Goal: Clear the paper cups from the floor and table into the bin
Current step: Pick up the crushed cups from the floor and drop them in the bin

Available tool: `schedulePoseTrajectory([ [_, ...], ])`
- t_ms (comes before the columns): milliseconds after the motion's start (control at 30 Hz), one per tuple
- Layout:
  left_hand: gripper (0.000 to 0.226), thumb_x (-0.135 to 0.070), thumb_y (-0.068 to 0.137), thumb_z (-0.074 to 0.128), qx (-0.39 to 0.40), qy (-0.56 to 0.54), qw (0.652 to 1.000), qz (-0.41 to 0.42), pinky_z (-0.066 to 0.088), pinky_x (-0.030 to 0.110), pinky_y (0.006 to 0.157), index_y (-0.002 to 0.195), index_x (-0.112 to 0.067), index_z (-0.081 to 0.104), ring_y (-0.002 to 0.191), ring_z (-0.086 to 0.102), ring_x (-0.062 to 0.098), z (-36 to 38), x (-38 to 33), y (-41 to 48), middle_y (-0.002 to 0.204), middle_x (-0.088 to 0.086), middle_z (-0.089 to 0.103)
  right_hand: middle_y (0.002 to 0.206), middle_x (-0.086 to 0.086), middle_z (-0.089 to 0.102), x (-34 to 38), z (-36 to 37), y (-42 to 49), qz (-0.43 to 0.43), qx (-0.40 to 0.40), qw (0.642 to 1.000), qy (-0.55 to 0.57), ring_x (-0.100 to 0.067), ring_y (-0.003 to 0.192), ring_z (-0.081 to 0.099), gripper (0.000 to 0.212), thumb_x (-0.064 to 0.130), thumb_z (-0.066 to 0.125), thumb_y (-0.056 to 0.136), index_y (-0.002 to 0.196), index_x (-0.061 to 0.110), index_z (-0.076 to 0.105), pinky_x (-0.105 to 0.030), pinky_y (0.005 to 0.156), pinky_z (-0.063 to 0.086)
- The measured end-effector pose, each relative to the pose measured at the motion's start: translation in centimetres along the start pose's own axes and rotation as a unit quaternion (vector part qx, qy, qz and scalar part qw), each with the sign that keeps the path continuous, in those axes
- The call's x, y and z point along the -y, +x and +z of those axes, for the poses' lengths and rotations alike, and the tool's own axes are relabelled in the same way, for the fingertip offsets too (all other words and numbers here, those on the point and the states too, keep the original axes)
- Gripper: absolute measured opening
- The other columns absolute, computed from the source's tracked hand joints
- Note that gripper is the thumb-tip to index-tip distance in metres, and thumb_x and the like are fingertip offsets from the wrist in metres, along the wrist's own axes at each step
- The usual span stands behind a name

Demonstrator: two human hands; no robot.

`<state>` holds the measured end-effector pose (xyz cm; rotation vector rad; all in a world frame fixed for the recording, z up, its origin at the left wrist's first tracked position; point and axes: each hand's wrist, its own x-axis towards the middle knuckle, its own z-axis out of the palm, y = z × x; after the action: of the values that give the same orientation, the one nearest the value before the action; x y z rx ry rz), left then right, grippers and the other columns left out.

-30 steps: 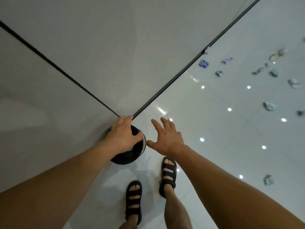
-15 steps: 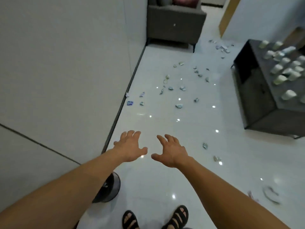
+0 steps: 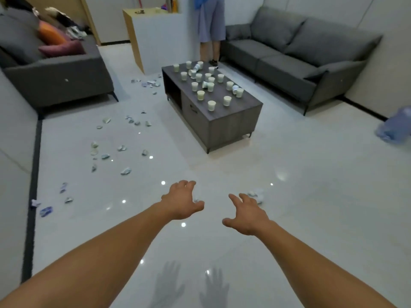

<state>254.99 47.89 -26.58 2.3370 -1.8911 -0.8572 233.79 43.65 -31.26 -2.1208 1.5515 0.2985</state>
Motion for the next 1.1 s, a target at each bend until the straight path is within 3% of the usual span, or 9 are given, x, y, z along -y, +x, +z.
schedulePoseTrajectory([
  [233,0.080,-0.054,0.087,0.053,0.033,0.028,0.996,0.072,0.031,0.049,0.111,0.151,-0.023,0.018,0.142,0.020,0.026,2.0,-11.8,6.8,0.157,0.003,0.019,0.160,-0.001,0.011,-13.2,-4.6,0.6,0.071,-0.021,0.997,0.032,-0.027,0.145,0.016,0.086,0.058,0.057,0.084,0.153,0.034,0.012,-0.046,0.108,0.036],
  [533,0.081,-0.055,0.086,0.053,0.082,0.036,0.993,0.077,0.034,0.049,0.109,0.150,-0.021,0.017,0.139,0.025,0.030,2.6,-16.7,22.6,0.155,0.006,0.022,0.162,-0.001,0.006,-20.6,-8.9,12.5,0.095,0.010,0.995,0.012,-0.028,0.146,0.012,0.089,0.053,0.060,0.086,0.155,0.034,0.007,-0.044,0.108,0.037],
  [767,0.081,-0.055,0.085,0.052,0.131,0.023,0.989,0.062,0.036,0.045,0.106,0.150,-0.022,0.017,0.137,0.027,0.028,2.8,-19.2,32.9,0.153,0.005,0.023,0.162,-0.002,0.007,-25.0,-12.1,21.3,0.074,0.028,0.997,0.005,-0.027,0.147,0.011,0.089,0.051,0.061,0.086,0.155,0.037,0.005,-0.043,0.110,0.037],
  [1100,0.080,-0.055,0.086,0.053,0.142,0.001,0.990,-0.009,0.036,0.046,0.106,0.150,-0.021,0.019,0.139,0.025,0.028,6.3,-22.3,46.4,0.154,0.005,0.022,0.163,0.000,0.003,-32.0,-11.2,36.6,-0.004,0.118,0.993,-0.013,-0.025,0.148,0.004,0.090,0.046,0.063,0.086,0.154,0.039,0.005,-0.044,0.110,0.037],
])
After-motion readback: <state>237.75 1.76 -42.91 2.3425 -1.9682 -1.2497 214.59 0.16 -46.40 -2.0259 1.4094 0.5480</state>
